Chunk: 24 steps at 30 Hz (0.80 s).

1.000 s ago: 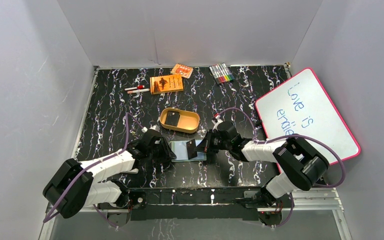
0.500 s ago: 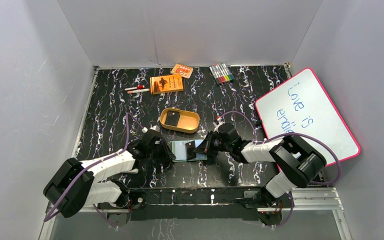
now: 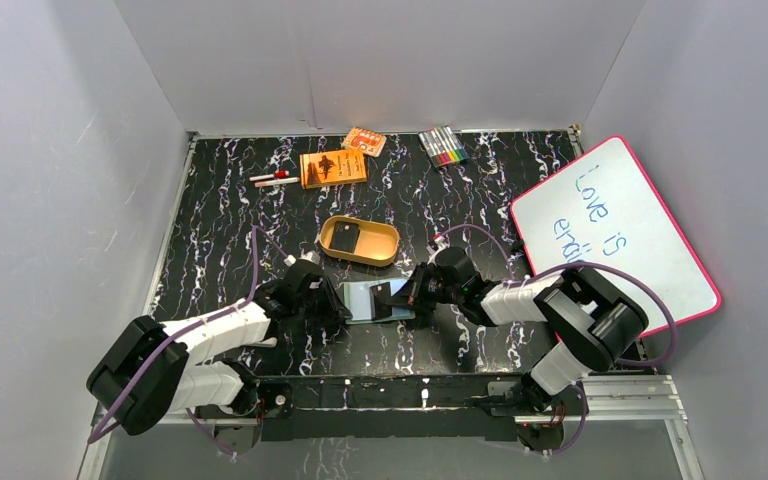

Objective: Put the credit cards into the card holder
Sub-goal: Insert the credit card into the card holder.

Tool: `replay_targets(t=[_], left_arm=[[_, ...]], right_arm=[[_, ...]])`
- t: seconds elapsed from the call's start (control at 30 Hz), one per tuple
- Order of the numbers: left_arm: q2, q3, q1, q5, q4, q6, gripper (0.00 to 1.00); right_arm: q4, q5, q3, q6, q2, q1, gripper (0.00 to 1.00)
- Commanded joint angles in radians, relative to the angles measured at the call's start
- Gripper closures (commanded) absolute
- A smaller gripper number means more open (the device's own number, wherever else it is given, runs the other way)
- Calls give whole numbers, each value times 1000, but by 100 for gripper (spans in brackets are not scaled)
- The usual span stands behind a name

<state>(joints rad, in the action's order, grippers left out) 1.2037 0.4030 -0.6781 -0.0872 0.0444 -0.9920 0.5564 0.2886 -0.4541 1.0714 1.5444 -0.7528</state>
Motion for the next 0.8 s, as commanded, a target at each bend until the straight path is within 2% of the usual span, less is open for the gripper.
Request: replay_targets(t=[0.0, 0.77], left_arm=[[0, -10, -2, -8, -10, 2, 80], [13, -10, -3, -18, -1, 2, 83]], right_arm=[[49, 0, 2, 11, 20, 2, 100], [122, -23, 2, 63, 73, 2, 100]])
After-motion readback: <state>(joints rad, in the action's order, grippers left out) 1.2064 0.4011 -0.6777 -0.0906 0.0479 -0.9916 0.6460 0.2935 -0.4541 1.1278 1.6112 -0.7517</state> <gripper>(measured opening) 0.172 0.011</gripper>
